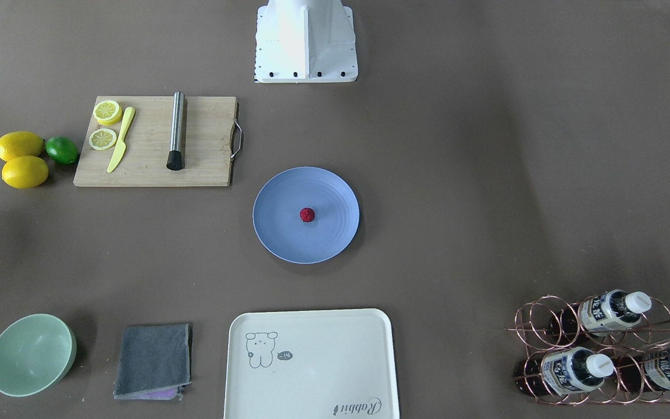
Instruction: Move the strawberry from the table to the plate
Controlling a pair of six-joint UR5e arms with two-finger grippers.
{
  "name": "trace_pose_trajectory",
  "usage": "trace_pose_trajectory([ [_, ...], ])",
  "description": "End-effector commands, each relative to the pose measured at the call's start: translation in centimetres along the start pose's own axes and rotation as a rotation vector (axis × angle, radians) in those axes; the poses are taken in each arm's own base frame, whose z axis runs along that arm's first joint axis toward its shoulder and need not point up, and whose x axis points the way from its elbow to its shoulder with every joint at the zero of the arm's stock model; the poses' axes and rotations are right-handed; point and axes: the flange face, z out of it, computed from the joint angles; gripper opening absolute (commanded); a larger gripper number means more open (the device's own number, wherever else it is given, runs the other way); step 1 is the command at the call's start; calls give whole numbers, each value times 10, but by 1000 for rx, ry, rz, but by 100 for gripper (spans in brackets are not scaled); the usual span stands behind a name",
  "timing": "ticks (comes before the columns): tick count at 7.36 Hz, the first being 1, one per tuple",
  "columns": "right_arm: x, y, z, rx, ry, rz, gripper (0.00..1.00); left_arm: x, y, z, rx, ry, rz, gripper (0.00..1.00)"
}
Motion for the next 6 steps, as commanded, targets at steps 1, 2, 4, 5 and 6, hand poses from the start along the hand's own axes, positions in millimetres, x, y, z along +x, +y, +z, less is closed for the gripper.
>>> trace_pose_trajectory([
  [1, 98, 41, 2, -11, 28, 3, 100, -5, 5, 7, -17, 7, -19, 98],
  [2, 120, 44, 0, -10, 32, 31, 100, -6, 6, 9, -22, 14, -28, 98],
  [4, 134, 46, 11, -31, 32, 67, 100, -2, 4, 4, -11, 16, -17, 98],
  [5, 134, 47, 12, -32, 31, 69, 100, -3, 4, 5, -13, 16, -19, 98],
  [6, 134, 47, 12, -32, 31, 70, 100, -3, 4, 4, -11, 16, -19, 98],
])
